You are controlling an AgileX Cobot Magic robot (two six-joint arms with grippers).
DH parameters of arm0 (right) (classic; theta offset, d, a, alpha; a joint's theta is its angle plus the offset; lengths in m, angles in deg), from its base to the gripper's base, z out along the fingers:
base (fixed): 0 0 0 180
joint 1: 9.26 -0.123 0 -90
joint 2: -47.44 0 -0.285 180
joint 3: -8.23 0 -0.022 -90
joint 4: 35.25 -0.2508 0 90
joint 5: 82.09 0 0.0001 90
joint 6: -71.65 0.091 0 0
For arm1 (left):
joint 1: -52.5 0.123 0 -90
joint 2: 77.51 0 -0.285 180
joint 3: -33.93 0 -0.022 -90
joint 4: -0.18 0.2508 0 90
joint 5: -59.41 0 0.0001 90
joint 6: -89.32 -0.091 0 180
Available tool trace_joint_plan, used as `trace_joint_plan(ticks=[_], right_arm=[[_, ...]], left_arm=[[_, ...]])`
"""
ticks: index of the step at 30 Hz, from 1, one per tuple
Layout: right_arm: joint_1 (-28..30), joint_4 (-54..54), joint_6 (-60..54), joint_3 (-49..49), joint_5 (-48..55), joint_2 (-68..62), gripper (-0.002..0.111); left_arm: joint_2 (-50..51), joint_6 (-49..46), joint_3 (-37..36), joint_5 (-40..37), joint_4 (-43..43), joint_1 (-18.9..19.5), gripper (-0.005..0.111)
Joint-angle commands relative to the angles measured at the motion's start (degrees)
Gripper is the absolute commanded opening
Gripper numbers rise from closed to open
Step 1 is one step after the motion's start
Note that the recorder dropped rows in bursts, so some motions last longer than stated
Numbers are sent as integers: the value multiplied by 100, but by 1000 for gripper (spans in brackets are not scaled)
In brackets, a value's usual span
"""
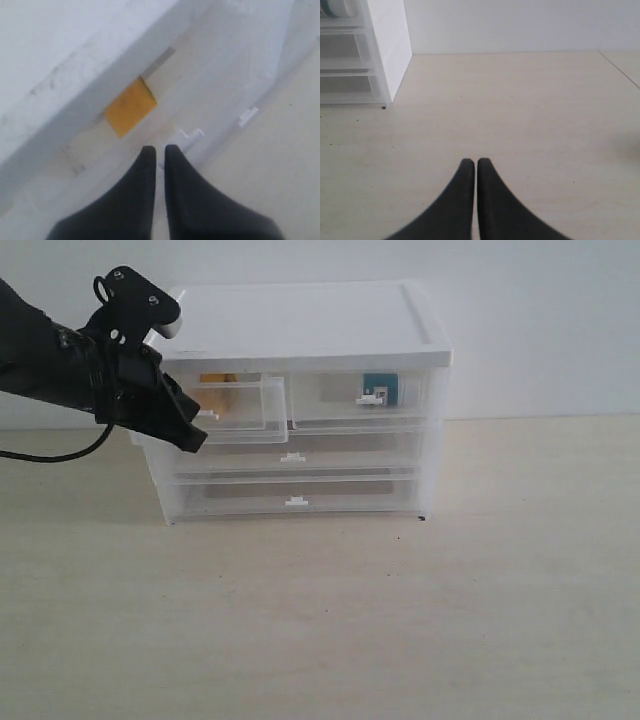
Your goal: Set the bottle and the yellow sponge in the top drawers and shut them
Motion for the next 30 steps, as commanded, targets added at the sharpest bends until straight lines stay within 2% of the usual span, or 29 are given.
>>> trace_joint_plan(ticks=[1, 7, 14, 25, 30], right_arm=[[17, 7, -15, 26, -24, 28, 0], [17, 7, -15, 26, -24, 28, 0], [17, 7, -15, 26, -24, 28, 0], [17, 7, -15, 26, -24, 28, 0], [17, 7, -15, 26, -24, 28, 0]], left_arm=[[124, 51, -4, 756, -61, -15, 4], [339, 51, -4, 1329, -61, -15, 4], [296, 51, -4, 1273, -61, -15, 4], [-603, 238, -4, -359, -61, -15, 4], [-1241, 1028, -4, -1436, 134, 62, 4]])
